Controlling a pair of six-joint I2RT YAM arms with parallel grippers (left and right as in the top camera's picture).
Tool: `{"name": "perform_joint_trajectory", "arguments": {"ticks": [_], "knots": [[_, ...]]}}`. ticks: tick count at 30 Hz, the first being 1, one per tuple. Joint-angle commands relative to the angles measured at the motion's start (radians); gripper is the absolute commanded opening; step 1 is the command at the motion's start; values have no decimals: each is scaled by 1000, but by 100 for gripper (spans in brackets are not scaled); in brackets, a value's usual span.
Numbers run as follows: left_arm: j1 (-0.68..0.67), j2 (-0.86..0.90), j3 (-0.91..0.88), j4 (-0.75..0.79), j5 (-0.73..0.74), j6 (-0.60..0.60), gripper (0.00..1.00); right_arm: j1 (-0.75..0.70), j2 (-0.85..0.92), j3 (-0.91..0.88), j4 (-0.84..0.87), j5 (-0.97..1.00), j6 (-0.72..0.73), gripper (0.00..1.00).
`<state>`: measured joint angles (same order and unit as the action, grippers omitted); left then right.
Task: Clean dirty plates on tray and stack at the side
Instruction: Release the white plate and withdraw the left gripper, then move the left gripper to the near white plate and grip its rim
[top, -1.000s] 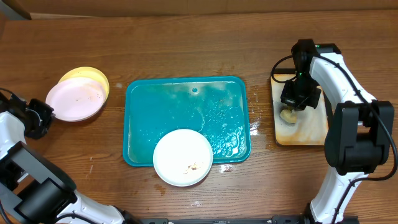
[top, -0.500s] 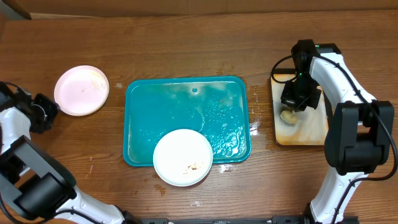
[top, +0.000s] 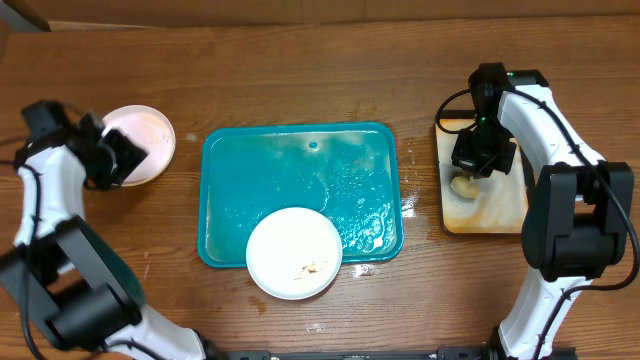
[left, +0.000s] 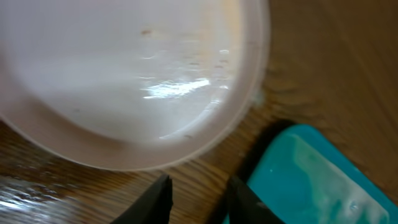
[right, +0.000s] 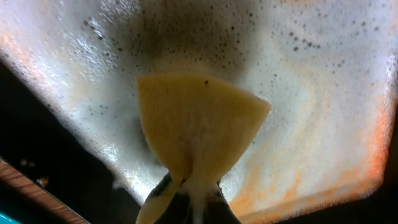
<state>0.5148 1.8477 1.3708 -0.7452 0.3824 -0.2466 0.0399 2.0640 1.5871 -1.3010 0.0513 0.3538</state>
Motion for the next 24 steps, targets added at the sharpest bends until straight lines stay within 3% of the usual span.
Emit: {"name": "perform_joint_trajectory", "arguments": {"ticks": [1, 9, 12, 16, 24], "knots": [[-91, -132, 40, -61, 27, 27, 35, -1, -7, -4, 10, -5, -14, 4], [-338, -186, -1, -379, 15, 267, 52, -2, -6, -4, 31, -5, -30, 4], [-429, -194, -105, -369, -46, 259, 51, -2, -6, -4, 34, -6, -30, 4], [-512, -225, -255, -273, -16, 247, 50, -2, -7, -4, 32, -32, -45, 4], [-563, -279, -341, -273, -69, 283, 63, -2, -6, -4, 32, -32, -45, 4]]}}
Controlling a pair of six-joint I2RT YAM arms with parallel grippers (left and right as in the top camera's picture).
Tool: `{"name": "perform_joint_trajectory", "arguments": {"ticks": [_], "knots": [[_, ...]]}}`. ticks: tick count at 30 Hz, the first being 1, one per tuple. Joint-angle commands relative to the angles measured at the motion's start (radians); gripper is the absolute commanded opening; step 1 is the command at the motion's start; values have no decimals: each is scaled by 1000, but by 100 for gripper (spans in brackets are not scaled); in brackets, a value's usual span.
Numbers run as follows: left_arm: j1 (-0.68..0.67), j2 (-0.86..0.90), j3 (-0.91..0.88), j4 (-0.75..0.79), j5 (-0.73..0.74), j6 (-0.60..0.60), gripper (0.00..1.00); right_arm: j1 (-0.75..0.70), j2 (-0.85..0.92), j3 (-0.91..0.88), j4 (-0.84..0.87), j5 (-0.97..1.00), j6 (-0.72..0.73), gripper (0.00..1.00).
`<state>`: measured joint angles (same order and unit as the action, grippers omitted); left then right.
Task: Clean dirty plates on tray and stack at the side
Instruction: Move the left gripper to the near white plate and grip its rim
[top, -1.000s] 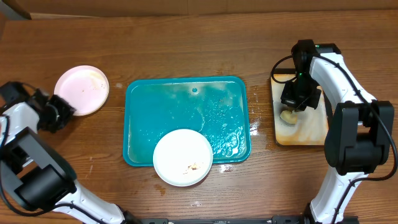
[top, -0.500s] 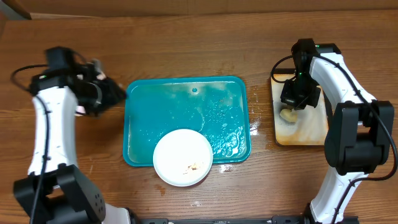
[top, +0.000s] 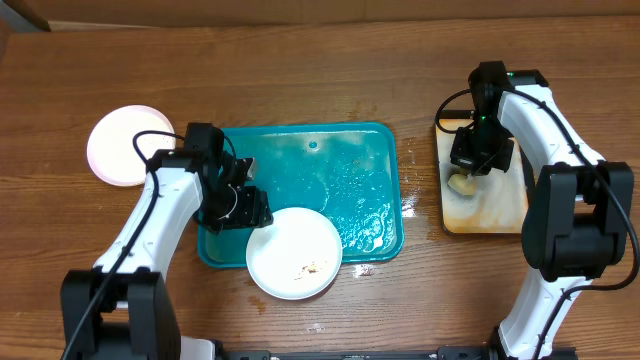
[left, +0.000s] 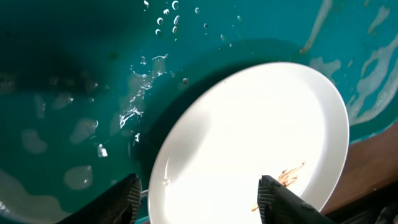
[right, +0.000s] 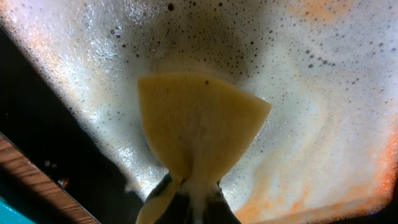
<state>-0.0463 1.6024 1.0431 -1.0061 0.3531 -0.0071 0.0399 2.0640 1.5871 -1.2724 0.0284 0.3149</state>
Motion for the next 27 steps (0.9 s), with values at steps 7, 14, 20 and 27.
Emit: {"name": "perform_joint_trajectory", "arguments": {"ticks": [7, 14, 20, 27], "knots": [[-2, -34, -142, 21, -46, -8, 60, -2, -6, -4, 4, -10, -6, 4], [-2, -34, -222, 56, -39, -16, 30, -2, -7, -4, 6, -10, -6, 4], [-2, -34, -231, 96, -43, -63, 4, -2, -6, -4, 10, -25, -13, 4], [-2, -34, -231, 381, -49, -271, 4, -2, -7, -4, 16, -35, -32, 4]]}}
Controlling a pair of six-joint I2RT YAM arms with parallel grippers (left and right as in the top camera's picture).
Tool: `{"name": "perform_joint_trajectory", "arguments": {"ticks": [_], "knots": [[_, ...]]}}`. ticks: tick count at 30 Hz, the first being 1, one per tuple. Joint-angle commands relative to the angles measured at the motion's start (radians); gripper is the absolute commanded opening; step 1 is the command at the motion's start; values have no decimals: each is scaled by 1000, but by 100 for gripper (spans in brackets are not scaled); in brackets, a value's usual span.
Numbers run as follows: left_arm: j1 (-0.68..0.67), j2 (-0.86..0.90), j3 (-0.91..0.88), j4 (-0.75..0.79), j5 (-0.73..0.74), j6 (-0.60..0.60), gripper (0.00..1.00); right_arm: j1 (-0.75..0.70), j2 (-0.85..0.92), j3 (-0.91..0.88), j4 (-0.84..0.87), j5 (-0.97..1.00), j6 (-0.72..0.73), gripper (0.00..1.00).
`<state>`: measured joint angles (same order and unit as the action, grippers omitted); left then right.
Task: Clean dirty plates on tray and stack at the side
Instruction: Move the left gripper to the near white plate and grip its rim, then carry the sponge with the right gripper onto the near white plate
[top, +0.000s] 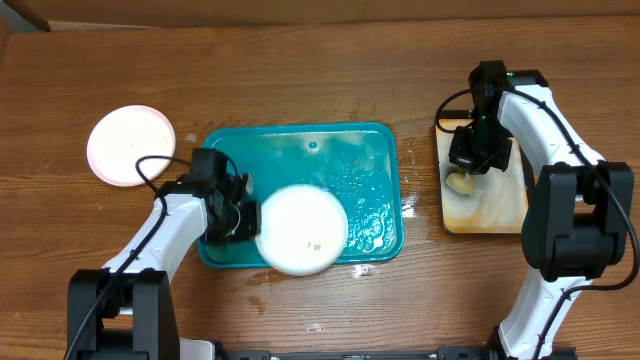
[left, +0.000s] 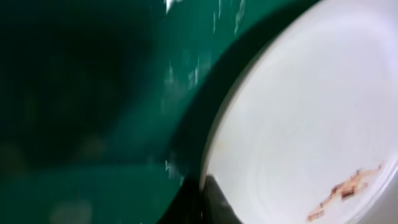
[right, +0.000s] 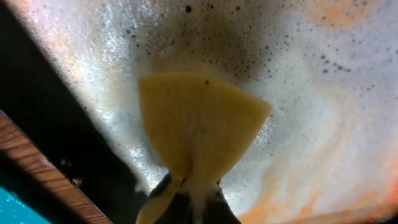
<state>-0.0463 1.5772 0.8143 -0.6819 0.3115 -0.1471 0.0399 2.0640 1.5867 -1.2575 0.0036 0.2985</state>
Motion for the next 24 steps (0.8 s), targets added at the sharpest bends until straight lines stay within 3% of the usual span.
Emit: {"name": "perform_joint_trajectory", "arguments": {"ticks": [1, 6, 16, 24], "knots": [[-2, -8, -2, 101, -8, -160, 4, -2, -6, -4, 0, -9, -16, 4], [-2, -8, -2, 185, -127, -262, 4, -5, -6, -4, -1, 5, -14, 4], [-2, -8, -2, 177, -158, -188, 4, -51, -6, -45, 47, 46, -16, 4], [-2, -8, -2, 177, -154, -188, 4, -53, -6, -191, 183, -90, -87, 4]]}}
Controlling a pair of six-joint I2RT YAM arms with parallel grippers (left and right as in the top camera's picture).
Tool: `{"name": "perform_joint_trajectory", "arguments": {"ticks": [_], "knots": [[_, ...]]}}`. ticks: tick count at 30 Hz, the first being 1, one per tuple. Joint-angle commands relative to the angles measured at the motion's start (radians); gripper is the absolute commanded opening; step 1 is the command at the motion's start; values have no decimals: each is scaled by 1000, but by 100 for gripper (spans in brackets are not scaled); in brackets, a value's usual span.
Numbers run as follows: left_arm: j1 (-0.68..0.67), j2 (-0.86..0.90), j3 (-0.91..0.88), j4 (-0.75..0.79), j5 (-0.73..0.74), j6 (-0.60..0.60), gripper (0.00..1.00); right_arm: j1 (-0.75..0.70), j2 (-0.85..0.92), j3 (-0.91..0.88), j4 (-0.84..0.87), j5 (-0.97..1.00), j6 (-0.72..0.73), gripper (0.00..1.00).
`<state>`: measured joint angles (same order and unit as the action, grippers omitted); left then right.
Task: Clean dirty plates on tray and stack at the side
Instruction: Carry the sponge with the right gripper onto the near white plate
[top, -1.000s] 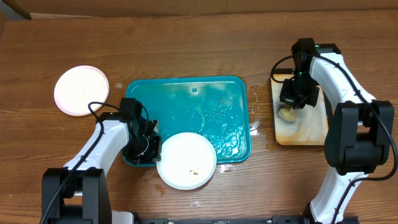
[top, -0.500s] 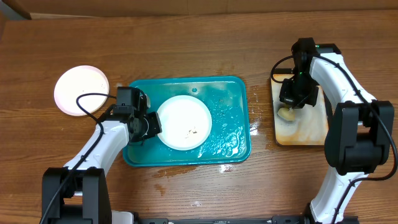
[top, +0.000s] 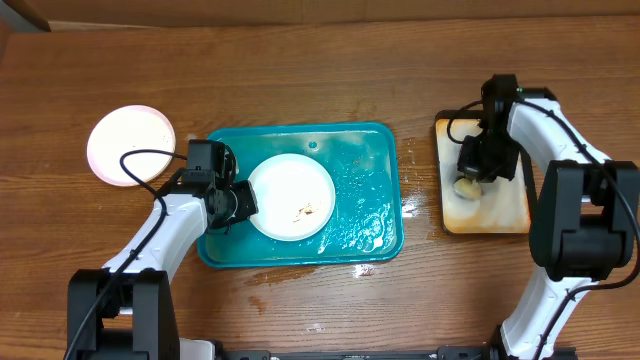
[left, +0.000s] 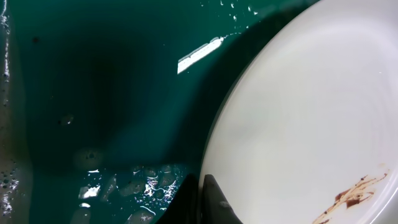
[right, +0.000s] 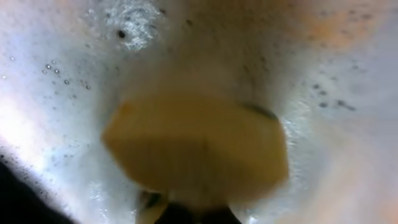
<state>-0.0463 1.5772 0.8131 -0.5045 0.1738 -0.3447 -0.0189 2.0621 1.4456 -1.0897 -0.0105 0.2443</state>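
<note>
A white plate (top: 288, 192) with a brown food smear (top: 301, 210) lies in the teal tray (top: 360, 160), left of its middle. My left gripper (top: 243, 201) is shut on the plate's left rim; in the left wrist view the dark fingertips (left: 214, 198) pinch the plate (left: 298, 112) at its edge. A pink plate (top: 128, 144) sits on the table left of the tray. My right gripper (top: 468, 178) is shut on a yellow sponge (right: 193, 146), pressed flat and blurred against a foamy board (top: 500, 205).
Soapy water and foam cover the right half of the tray (top: 365, 205). Drops of water lie on the wooden table (top: 360, 270) in front of the tray. The left arm's cable (top: 150, 155) loops near the pink plate.
The white plate, held at its rim, was over the tray's front edge and now lies further back inside the tray. The sponge, hanging pointed before, is now squashed into the foam.
My left gripper stood by the pink plate at the far left while the white plate overhung the tray's front edge. Then it was open over the tray beside the white plate, then shut on its rim. The right gripper held the sponge over the foamy board throughout.
</note>
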Motion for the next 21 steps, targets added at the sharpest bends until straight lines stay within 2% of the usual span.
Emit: {"name": "perform_joint_trajectory", "arguments": {"ticks": [1, 10, 18, 21], "knots": [[-2, -8, -1, -2, -16, 9, 4, 6, -5, -52, 10, -83, -32, 4], [-2, -8, -1, -23, -16, 29, 4, 6, -93, 10, -78, -101, -39, 4], [-2, -8, -1, -21, -16, 31, 4, 6, -223, 164, -207, -105, -37, 4], [-2, -8, -1, -22, -16, 35, 4, 10, -239, 198, -233, -177, -95, 4]]}}
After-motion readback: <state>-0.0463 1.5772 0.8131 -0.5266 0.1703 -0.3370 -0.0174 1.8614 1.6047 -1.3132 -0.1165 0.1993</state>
